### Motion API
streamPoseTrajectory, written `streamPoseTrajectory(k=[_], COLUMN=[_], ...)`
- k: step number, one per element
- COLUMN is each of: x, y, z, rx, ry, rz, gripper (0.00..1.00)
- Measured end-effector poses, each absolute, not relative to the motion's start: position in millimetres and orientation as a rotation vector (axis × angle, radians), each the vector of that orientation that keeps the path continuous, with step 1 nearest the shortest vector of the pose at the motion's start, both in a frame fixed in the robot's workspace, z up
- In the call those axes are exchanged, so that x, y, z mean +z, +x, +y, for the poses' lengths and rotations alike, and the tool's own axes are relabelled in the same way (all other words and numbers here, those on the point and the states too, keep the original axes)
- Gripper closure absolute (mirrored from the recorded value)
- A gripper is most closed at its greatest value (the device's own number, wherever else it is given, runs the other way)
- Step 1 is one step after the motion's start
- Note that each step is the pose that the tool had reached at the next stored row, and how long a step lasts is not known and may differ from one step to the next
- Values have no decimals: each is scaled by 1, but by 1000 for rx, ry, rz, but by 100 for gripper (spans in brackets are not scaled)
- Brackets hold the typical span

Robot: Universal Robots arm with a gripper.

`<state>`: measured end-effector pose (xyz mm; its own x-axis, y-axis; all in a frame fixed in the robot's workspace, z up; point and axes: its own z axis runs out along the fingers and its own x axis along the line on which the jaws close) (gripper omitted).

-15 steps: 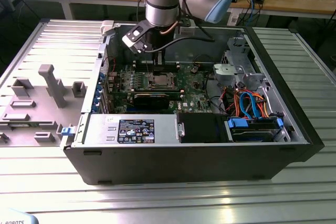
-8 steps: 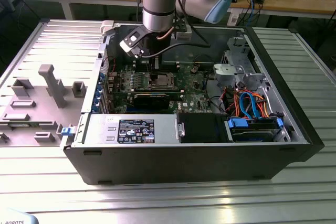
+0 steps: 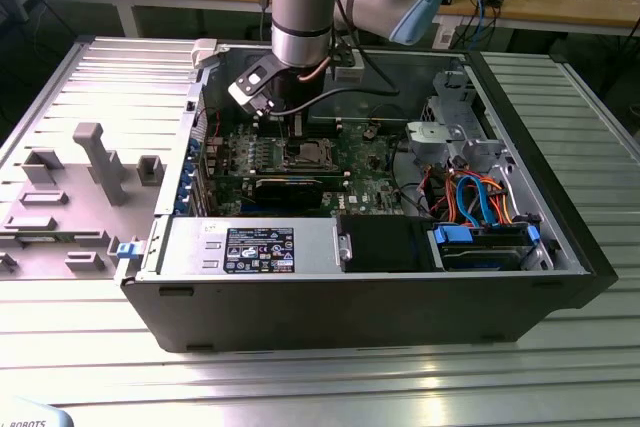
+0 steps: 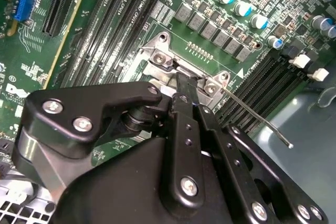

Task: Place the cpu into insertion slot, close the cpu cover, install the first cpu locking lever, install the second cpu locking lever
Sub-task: 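Close the cpu cover, then install the first cpu locking lever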

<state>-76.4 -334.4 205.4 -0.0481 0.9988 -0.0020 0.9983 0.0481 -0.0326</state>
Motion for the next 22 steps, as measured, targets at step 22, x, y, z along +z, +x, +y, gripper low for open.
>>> streamPoseTrajectory(k=[22], x=[208], y=[-52], z=[-330], rx=[52], ry=[-2155], rz=[-2261], gripper=[89])
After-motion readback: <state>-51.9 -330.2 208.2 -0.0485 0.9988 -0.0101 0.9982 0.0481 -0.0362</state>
